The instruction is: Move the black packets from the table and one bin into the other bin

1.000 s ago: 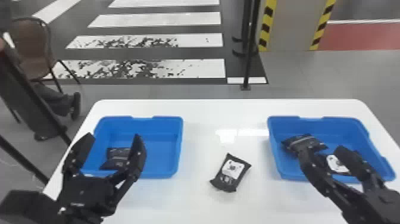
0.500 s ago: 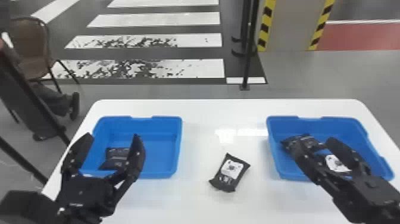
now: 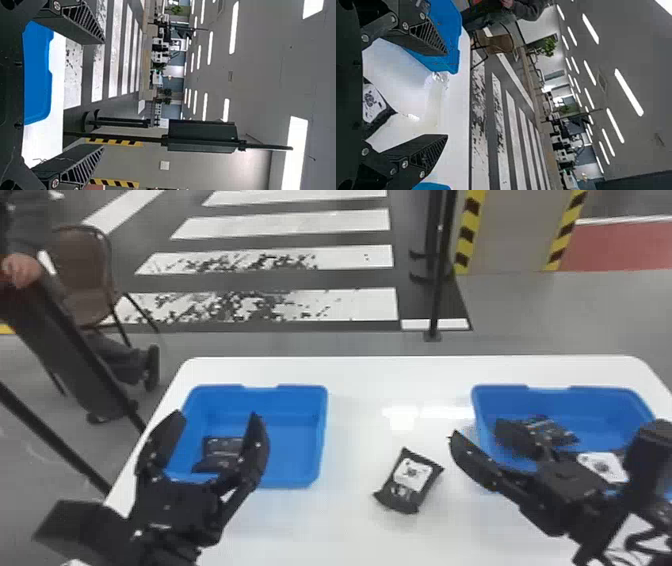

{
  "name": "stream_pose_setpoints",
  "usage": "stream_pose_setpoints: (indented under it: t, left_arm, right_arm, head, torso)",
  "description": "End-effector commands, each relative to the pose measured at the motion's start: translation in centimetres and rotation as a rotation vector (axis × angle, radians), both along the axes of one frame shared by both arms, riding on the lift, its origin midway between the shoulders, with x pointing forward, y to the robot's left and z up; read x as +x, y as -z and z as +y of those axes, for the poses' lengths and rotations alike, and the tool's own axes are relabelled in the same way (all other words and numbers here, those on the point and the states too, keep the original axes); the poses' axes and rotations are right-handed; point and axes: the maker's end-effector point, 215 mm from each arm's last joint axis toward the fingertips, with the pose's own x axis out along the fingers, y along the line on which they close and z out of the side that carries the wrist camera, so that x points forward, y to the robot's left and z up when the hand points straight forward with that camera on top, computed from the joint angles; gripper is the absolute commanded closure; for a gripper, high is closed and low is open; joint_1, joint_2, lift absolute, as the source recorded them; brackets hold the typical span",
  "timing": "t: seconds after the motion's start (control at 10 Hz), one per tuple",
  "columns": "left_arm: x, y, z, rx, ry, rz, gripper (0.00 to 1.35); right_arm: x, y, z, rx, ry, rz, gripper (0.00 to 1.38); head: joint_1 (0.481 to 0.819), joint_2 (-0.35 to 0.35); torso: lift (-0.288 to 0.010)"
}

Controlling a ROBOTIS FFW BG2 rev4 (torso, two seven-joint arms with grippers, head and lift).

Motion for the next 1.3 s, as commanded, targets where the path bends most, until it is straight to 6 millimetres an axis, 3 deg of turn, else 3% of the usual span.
stream_pose_setpoints:
  t: [0.0, 0.3, 0.6, 1.2]
  left_arm:
    - [0.1, -0.1, -0.1, -0.002, 0.001, -0.003, 0.10]
    - [0.2, 0.0, -0.3, -0.007, 0.005, 0.002, 0.10]
    - [0.2, 0.2, -0.5, -0.008, 0.011, 0.007, 0.10]
    - [0.3, 0.3, -0.7, -0.008, 0.014, 0.012, 0.10]
  right_arm:
    - [1.2, 2.4, 1.3, -0.040, -0.046, 0.050, 0.32]
    - [2.8, 6.1, 4.0, -0.084, -0.124, 0.105, 0.31]
    - [2.4, 9.5, 6.9, -0.115, -0.207, 0.188, 0.31]
    - [2.5, 13.5, 7.1, -0.261, -0.256, 0.275, 0.31]
  head:
    - [0.695, 0.154]
    - [0.695, 0.177]
    - [0.695, 0.217]
    - [0.695, 0.233]
  torso:
    - [-0.110]
    - [-0.110]
    - [-0.110]
    - [-0.110]
